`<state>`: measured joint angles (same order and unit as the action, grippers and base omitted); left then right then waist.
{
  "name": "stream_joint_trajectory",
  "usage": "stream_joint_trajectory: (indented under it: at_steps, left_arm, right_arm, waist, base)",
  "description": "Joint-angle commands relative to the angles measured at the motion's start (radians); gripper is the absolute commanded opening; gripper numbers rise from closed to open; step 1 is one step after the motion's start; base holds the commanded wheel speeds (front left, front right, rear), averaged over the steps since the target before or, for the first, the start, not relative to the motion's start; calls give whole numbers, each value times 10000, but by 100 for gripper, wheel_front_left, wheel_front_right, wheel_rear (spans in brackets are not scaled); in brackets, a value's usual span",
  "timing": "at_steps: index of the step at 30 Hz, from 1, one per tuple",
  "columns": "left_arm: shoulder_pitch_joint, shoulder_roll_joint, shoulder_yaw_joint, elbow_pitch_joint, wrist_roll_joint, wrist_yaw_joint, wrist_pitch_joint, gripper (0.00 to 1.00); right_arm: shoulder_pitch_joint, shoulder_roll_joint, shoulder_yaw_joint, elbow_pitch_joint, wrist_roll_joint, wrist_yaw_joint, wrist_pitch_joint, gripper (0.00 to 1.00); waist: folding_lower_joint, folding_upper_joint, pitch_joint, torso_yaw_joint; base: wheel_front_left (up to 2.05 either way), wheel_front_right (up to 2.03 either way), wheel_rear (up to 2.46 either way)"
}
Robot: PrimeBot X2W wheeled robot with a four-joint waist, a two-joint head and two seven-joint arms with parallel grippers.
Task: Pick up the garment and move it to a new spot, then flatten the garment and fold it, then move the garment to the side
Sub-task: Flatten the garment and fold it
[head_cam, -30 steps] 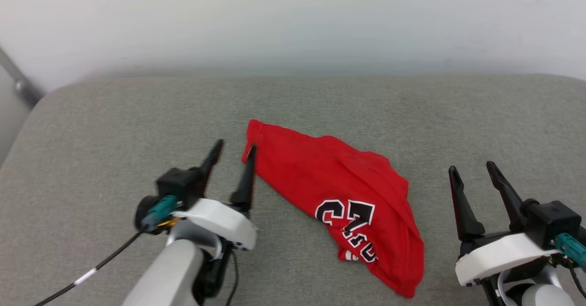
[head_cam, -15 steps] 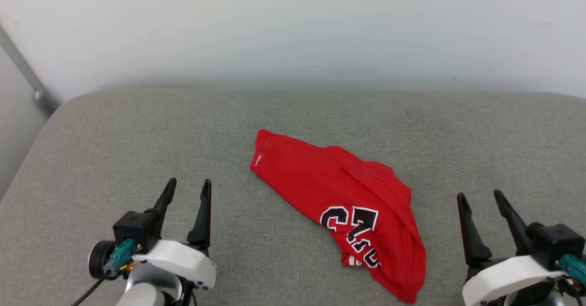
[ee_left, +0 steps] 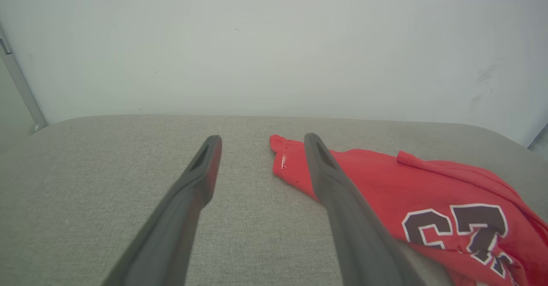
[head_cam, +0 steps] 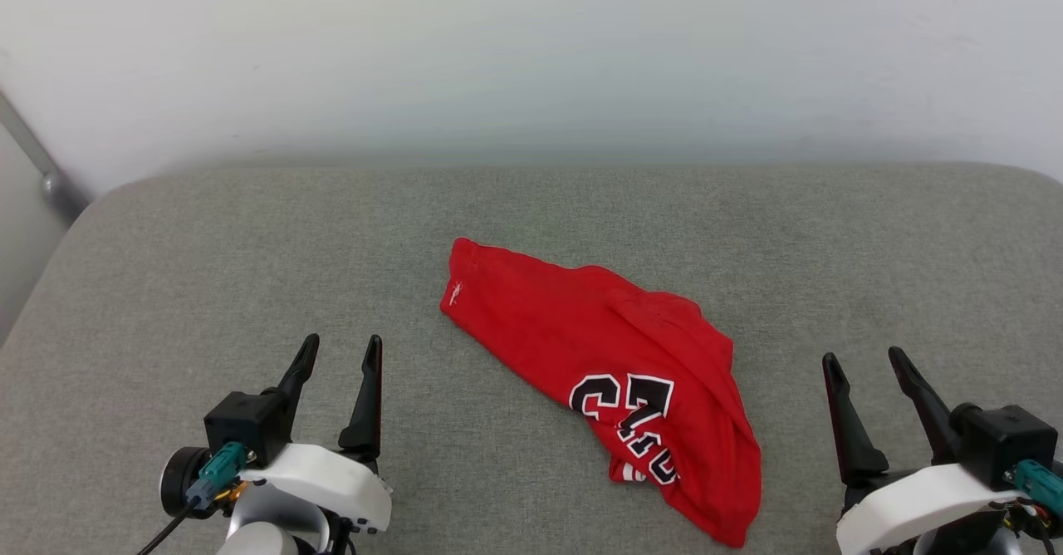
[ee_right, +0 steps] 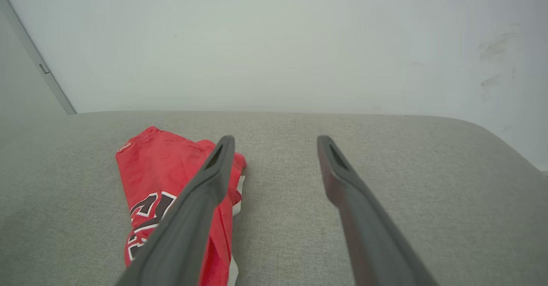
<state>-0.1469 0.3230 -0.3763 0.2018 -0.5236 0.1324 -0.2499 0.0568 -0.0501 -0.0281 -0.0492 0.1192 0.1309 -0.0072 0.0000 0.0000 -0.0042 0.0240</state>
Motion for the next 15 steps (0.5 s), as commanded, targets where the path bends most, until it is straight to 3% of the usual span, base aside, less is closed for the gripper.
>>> stream_joint_trajectory:
  at_steps: [1,11,15]
  left_arm:
    - [45,7,13,-23,-32,51,-38,100]
    - [-275,-42,46,-163,14,51,-86,100]
    - [-521,-100,58,-248,114,-6,-95,100]
  right_arm:
    - [28,-2,-47,22,83,-3,66,100]
    - [-1070,0,-296,781,407,-3,1823,100]
    - [-1934,-214,534,1124,627,-3,3371,100]
  waist:
    - [0,0,7,-10]
    - [0,0,489,-9]
    - [0,0,881,95]
  base:
    - [0,0,0]
    - [0,0,0]
    - [0,0,0]
